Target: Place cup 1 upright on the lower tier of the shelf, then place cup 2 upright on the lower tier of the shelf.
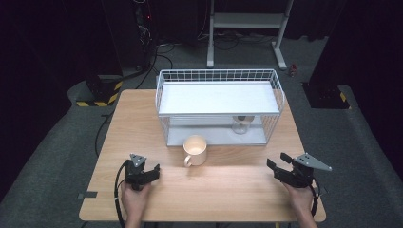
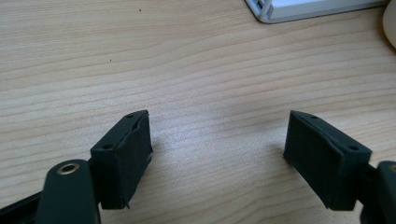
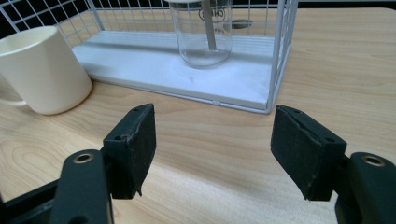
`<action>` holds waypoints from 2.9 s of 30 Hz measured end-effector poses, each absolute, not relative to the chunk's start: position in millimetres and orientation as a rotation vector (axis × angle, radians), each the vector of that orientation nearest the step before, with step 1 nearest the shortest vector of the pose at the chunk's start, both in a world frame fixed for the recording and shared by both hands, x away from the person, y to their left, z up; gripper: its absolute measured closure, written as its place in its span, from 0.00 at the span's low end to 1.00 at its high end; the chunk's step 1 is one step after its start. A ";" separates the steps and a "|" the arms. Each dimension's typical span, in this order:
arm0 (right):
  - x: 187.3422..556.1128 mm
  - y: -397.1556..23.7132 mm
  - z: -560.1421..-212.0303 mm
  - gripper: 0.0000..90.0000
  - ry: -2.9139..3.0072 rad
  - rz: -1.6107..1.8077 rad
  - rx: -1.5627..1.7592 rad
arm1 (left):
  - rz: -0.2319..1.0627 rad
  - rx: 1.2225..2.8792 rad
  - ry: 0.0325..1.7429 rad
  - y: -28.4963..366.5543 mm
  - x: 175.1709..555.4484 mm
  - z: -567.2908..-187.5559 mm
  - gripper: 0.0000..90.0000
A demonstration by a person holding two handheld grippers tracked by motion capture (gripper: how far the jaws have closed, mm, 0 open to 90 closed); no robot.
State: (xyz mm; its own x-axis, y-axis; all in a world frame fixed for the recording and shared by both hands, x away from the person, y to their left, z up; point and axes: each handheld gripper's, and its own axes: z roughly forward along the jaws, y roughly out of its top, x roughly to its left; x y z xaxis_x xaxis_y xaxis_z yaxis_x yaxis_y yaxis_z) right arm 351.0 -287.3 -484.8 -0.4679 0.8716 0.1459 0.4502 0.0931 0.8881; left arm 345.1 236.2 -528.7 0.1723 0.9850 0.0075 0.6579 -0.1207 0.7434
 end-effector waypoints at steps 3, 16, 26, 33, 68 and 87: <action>349.6 -287.6 -488.1 0.35 1.964 1.326 1.294 | 0.698 1.851 1.550 236.2 345.1 -528.7 0.25; 342.6 -285.5 -508.5 0.34 2.040 1.210 1.250 | 0.698 1.853 1.551 236.3 344.6 -528.5 0.25; 344.6 -283.8 -517.0 0.34 2.124 1.089 1.288 | 0.690 1.863 1.553 235.7 344.9 -528.6 0.21; 349.0 -281.5 -520.7 0.34 2.156 1.012 1.273 | 0.673 1.873 1.549 236.3 342.0 -528.6 0.16; 352.7 -275.8 -523.5 0.25 2.206 0.918 1.306 | 0.557 1.884 1.340 214.8 312.0 -512.0 0.11; 352.7 -275.7 -523.6 0.25 2.206 0.918 1.306 | 0.475 1.994 1.191 167.5 308.9 -511.1 0.06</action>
